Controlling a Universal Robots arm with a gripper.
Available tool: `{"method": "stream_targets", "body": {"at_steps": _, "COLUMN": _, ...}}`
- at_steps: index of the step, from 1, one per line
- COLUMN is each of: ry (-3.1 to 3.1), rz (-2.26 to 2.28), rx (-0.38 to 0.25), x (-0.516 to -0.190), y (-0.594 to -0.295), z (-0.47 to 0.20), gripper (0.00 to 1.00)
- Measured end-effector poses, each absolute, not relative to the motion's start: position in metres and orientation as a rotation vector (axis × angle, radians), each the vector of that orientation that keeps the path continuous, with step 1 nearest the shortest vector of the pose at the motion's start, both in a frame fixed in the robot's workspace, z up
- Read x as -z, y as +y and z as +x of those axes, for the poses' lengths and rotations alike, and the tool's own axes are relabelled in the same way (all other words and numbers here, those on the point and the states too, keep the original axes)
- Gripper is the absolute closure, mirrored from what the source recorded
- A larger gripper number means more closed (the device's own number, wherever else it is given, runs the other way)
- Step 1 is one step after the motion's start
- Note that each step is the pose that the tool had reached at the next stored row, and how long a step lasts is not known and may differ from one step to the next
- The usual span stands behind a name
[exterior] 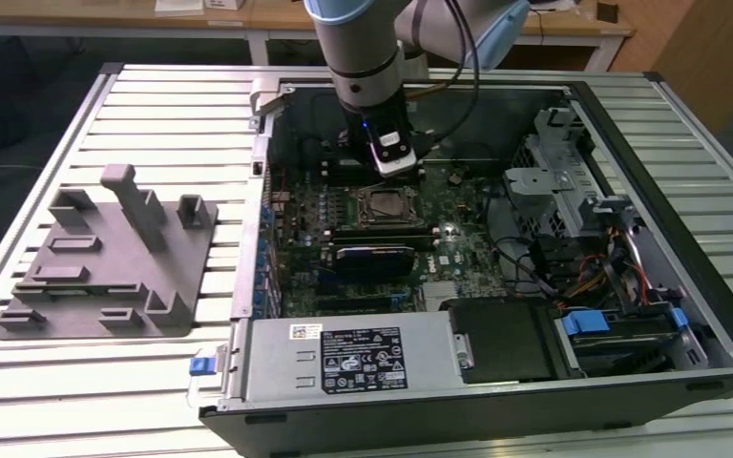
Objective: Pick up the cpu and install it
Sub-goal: 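Install the first cpu locking lever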
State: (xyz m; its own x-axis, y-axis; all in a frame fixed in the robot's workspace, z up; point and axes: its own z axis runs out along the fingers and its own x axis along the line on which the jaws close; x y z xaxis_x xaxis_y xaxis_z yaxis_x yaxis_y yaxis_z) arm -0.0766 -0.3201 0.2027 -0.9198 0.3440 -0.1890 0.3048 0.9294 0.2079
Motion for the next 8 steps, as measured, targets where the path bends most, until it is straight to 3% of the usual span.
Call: {"method": "stream_targets", "body": {"at_steps": 8, "ry": 2.865, "rz": 0.488, "rx": -0.257, "x": -0.2027, "y": -0.3165, "z": -0.0766, "gripper": 0.89}}
